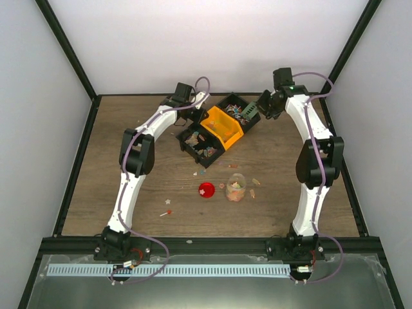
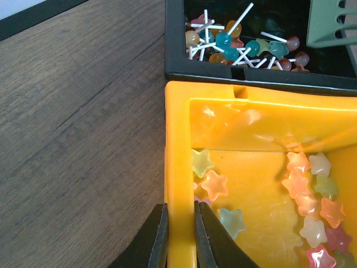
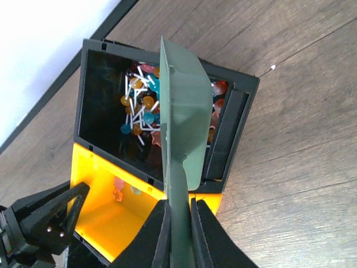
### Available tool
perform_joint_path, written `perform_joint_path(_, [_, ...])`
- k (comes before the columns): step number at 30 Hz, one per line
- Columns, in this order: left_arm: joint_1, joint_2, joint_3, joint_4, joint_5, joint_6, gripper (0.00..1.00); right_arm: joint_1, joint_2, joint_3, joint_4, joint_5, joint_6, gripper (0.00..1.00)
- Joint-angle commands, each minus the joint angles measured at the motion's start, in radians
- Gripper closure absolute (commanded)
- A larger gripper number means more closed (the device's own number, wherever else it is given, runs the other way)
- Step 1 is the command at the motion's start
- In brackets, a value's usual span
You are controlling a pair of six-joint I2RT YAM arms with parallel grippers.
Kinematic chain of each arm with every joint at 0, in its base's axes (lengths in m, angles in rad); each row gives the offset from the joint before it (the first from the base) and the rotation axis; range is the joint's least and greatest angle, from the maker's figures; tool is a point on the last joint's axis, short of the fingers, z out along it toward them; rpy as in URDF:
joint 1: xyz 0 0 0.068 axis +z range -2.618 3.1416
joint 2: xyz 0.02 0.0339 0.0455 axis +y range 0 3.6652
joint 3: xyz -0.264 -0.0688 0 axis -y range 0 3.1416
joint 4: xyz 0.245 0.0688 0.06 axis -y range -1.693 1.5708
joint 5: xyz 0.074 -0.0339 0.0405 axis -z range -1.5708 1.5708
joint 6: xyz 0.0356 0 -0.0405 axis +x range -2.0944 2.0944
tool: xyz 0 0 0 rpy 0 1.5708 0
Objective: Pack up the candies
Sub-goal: Scoop the fake candies from the storage box.
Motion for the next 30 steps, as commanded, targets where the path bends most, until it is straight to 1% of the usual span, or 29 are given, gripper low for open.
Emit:
perform_joint_path(1, [-0.016,0.027,0.019,-0.013,0.028,0.043,0.96,0.030,-0.006,0.008,-0.097,0.087,0.037,0.99])
perform_joint_path(5, [-0.016,0.020,-0.006,0.003,0.039,0.037,0.96,0.041,0.013,0.016,-0.154,0.105,0.049,0.99])
perform_joint_path(8, [-0.016,0.014,-0.028,0.015,0.043,0.035,0.96,0.051,-0.007,0.004,-0.182,0.132,0.052,0.99])
perform_joint_path(12, [-0.016,0.002,-0.053,0.031,0.040,0.036,0.96,0.055,-0.055,-0.056,-0.149,0.146,0.059,0.99])
perform_joint_path(14, [-0.016,-0.004,-0.061,0.039,0.046,0.034,0.96,0.055,-0.045,-0.059,-0.141,0.146,0.063,0.99])
perform_joint_path(16, [-0.016,-0.010,-0.068,0.040,0.050,0.034,0.96,0.055,-0.006,-0.026,-0.160,0.145,0.070,0.99])
perform_joint_path(20, [-0.017,-0.029,-0.105,0.048,0.047,0.039,0.96,0.057,0.087,0.096,-0.238,0.170,0.075,0.99])
perform_joint_path(25, [-0.016,-0.025,-0.111,0.058,0.067,0.031,0.96,0.056,0.186,0.196,-0.267,0.188,0.053,0.99])
perform_joint_path(28, [-0.016,-0.017,-0.105,0.056,0.085,0.035,0.96,0.057,0.252,0.207,-0.275,0.199,0.042,0.99])
perform_joint_path(30, [-0.016,-0.012,-0.102,0.055,0.094,0.036,0.96,0.057,0.287,0.206,-0.239,0.161,0.029,0.99])
